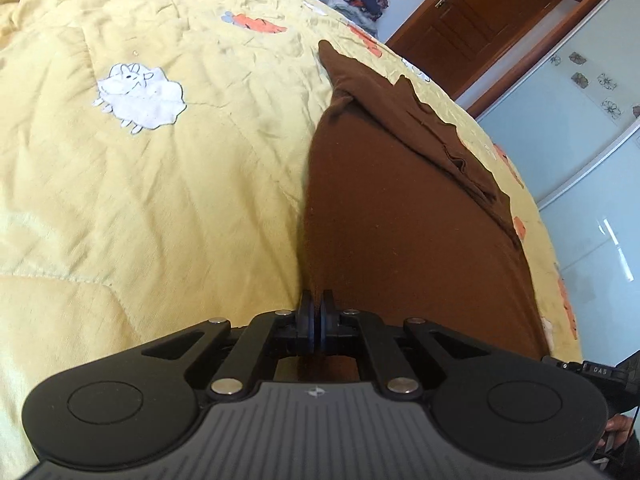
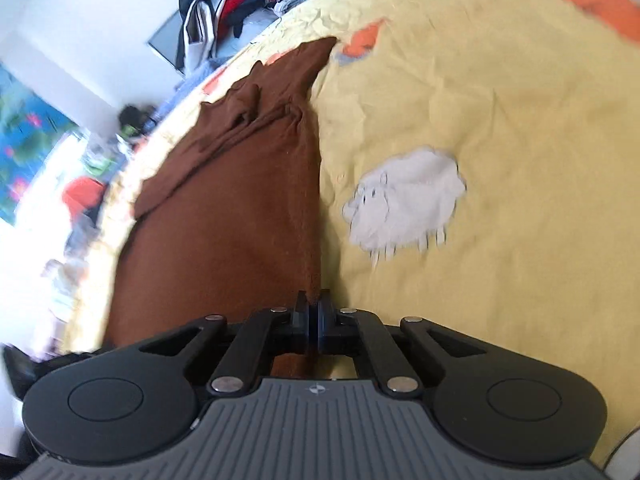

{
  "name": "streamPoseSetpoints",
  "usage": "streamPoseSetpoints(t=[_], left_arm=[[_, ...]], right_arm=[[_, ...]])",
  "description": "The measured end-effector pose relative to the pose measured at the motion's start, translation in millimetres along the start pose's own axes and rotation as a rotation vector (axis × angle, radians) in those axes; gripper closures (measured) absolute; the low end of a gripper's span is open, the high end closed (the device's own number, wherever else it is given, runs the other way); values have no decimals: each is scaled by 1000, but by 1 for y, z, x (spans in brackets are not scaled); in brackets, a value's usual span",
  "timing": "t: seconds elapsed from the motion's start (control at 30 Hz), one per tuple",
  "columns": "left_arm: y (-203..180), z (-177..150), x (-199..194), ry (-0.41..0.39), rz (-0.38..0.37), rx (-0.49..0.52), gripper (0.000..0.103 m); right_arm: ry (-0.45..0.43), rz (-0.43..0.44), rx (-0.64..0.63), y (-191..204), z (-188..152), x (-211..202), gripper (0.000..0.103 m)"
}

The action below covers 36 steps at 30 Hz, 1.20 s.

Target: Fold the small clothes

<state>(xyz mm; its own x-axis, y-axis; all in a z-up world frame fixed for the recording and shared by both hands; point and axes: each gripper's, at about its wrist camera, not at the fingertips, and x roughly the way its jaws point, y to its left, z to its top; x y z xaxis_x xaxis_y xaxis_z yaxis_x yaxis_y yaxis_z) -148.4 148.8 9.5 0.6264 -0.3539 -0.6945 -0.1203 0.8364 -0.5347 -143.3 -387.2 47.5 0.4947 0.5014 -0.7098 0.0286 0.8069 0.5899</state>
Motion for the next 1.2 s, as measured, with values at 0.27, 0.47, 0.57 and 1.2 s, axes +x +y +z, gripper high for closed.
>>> streamPoseSetpoints(t=[0.27, 0.47, 0.57, 1.2], left_arm=[[26, -30, -5, 150, -325, -267, 45], [18, -29, 8, 184, -349, -272, 53], [13, -27, 14, 233, -248, -205, 98], [-73, 164, 47, -106, -452, 9, 98]], right_arm=[[133, 242, 75, 10, -27, -9, 24], [176, 325, 135, 15, -32, 12, 34], [199, 304, 147, 17, -28, 21, 82], [-49, 471, 93, 49, 119, 50, 90]])
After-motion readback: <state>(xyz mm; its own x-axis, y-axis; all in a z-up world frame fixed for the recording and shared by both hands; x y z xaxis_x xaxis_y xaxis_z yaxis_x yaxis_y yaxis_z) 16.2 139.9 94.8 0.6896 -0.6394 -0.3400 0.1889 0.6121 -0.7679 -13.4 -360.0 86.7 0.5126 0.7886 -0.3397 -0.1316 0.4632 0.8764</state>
